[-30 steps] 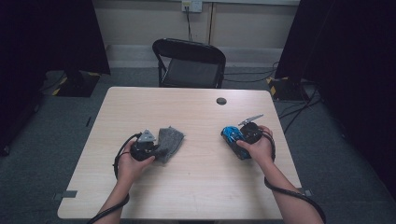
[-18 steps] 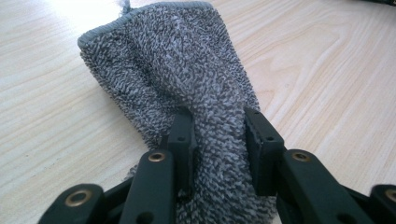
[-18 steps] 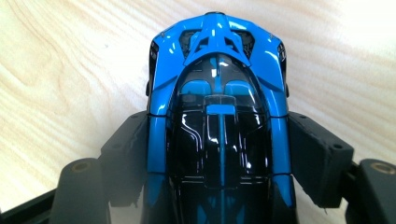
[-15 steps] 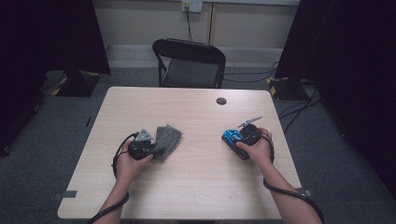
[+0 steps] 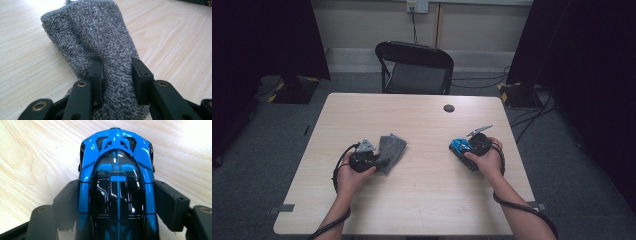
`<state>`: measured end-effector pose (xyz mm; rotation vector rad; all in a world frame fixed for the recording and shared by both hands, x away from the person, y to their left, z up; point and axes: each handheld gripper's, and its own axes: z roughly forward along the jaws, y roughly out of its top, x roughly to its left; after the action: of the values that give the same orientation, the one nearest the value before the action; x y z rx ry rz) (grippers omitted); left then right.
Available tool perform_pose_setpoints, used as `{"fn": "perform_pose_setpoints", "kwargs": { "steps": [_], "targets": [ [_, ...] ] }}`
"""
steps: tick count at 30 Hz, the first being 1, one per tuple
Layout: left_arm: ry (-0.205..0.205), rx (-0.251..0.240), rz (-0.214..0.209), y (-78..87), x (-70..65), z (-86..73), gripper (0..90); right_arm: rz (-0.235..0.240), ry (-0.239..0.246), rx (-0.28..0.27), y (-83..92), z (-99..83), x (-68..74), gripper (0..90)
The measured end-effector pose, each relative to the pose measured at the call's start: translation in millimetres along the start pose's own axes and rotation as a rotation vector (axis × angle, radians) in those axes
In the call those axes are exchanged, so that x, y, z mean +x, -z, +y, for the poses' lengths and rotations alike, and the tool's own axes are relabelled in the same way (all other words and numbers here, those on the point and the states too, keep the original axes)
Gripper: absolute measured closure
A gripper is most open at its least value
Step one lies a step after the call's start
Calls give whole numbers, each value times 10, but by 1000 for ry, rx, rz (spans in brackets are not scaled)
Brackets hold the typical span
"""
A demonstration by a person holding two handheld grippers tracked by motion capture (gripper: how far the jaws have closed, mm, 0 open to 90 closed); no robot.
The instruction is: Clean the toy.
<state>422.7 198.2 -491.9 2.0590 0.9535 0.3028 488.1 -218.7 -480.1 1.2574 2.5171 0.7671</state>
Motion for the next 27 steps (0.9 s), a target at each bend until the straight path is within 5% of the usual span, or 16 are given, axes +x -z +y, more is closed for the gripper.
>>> {"fn": "perform_pose_setpoints", "kwargs": {
  "steps": [9,13,18,27],
  "targets": [
    [16,-5,10,-7,-17,11,598,4,6,2,6,-1,-2,265],
    [4,-3,19,-8,-12,19,530,5,5,-7,14,-7,-4,248],
    [0,-1,50,-6,-3,26,330,-8,13,-24,48,27,2,208],
    [18,-6,74,49,-6,49,235,-4,21,-33,77,56,33,170]
  ]
}}
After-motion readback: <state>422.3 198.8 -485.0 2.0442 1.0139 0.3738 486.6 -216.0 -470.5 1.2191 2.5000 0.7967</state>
